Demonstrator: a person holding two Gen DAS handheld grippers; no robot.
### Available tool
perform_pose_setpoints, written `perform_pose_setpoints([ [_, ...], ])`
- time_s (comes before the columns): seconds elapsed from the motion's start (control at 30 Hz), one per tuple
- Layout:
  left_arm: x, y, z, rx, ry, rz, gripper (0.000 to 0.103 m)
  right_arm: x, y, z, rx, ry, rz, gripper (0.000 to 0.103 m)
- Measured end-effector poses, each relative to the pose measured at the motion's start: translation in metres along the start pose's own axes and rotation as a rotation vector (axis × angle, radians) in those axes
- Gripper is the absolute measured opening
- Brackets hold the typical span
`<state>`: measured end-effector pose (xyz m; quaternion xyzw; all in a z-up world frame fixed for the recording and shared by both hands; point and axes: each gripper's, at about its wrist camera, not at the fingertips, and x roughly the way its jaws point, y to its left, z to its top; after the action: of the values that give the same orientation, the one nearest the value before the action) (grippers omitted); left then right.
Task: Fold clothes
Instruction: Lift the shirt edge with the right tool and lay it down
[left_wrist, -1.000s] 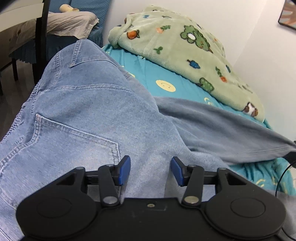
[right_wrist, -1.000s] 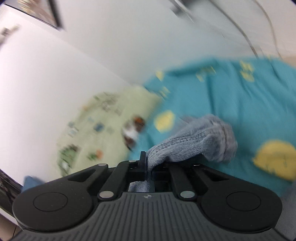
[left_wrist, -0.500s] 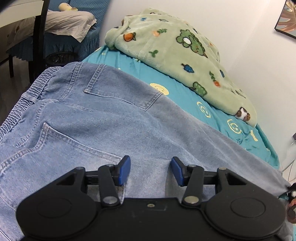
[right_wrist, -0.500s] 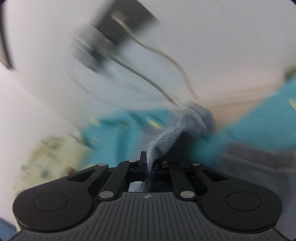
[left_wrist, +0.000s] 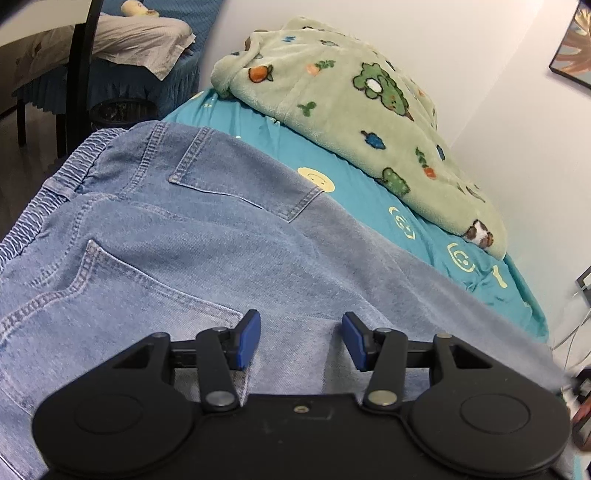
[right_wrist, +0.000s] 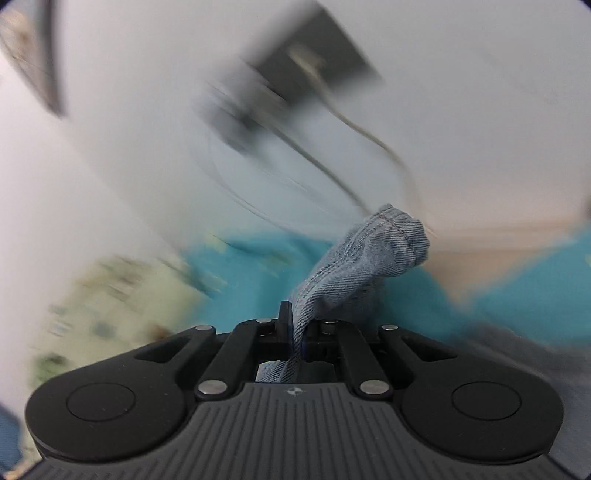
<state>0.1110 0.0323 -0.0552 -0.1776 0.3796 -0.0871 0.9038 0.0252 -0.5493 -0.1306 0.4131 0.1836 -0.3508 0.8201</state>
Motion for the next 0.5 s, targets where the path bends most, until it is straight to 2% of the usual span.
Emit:
perform_pose_setpoints([
  [0.07,-0.002,0.000,0.001,-0.008,-0.004,-0.005,0.046,0.010,-0.001,-0.009,-0.146,0.067,-0.101,0.007],
  [0.13,-0.004,0.001,0.002,-0.022,-0.005,-0.009,0.046,0.007,0.010,-0.016,-0.292,0.074,-0.149,0.010],
  [0.17,-0.006,0.002,0.002,-0.028,-0.005,-0.010,0.046,0.001,0.012,-0.018,-0.299,0.064,-0.154,0.013],
  [0.23,-0.011,0.003,0.002,-0.038,-0.002,-0.007,0.046,-0.016,0.012,-0.016,-0.227,0.045,-0.130,0.033],
  [0.27,-0.014,0.004,0.003,-0.045,-0.001,-0.005,0.046,-0.026,0.012,-0.016,-0.185,0.037,-0.117,0.049],
  [0.3,-0.018,0.006,0.004,-0.055,0.000,-0.006,0.046,-0.036,0.012,-0.016,-0.155,0.029,-0.111,0.054],
  [0.4,-0.034,0.015,0.009,-0.110,0.011,-0.009,0.048,-0.068,0.021,-0.019,-0.153,-0.006,-0.102,0.055],
  [0.5,-0.056,0.026,0.015,-0.157,0.016,0.002,0.052,-0.095,0.024,-0.024,-0.159,0.002,-0.065,0.056],
])
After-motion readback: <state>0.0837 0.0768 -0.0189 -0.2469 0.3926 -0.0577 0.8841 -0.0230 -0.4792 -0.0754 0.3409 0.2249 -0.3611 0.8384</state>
